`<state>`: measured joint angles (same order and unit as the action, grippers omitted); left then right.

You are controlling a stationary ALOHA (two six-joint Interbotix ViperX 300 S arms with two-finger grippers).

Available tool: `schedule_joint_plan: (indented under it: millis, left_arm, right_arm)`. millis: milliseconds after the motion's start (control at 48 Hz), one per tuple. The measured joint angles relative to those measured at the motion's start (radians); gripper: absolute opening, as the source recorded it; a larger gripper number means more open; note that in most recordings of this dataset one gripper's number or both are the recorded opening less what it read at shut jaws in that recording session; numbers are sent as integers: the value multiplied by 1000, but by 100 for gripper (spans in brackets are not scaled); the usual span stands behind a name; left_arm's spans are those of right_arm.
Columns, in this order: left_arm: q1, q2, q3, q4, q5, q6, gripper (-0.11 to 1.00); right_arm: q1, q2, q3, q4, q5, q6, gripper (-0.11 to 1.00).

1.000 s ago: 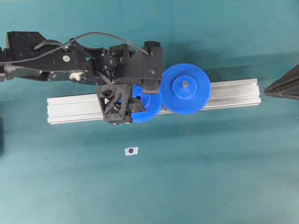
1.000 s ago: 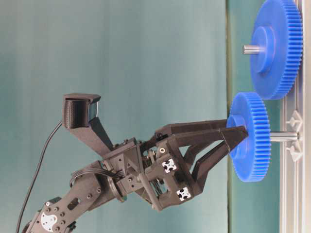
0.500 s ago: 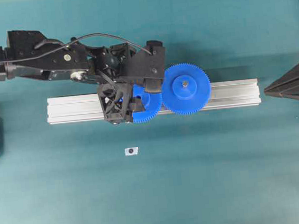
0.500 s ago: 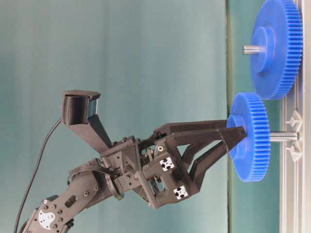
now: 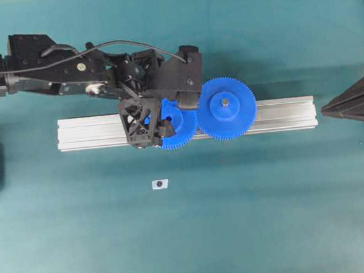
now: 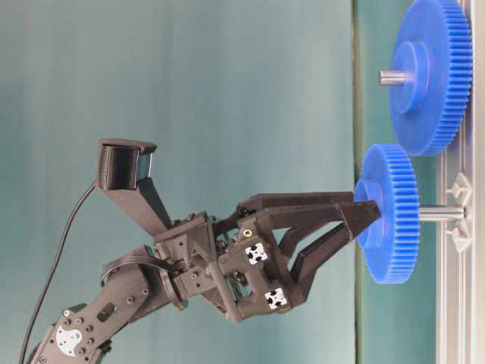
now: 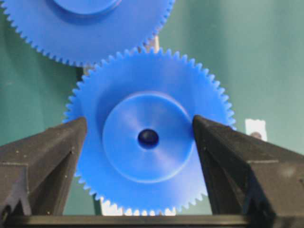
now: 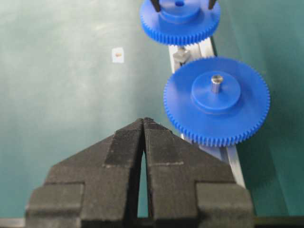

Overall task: Find the location of the shaft and insert the small gear.
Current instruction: 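Align the gear's bore with the shaft, meshing teeth with the large gear, then open the left gripper to release the gear onto the shaft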

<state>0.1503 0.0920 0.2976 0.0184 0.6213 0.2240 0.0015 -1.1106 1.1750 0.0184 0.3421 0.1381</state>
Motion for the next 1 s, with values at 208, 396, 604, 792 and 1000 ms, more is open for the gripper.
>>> schedule_joint_plan:
  millis: [208,396,604,792,1000]
  left_arm:
    - [2,0,-11,0,14,0,83]
    - [2,-3,-38,0,58,5,83]
    - [12,-31,-63,2,64,2,83]
    - [11,-55,-64,0,64,3,70]
    - [-12,-86,-64,2,67,3,21]
  right_arm:
    - [-2,0,-2,0,0,0,7]
    - [0,0,0,0,0,0,7]
    - [-3,0,0,0,-2,0,7]
    - [-3,0,0,0,-2,0,7]
    - [-3,-2,0,0,-2,0,7]
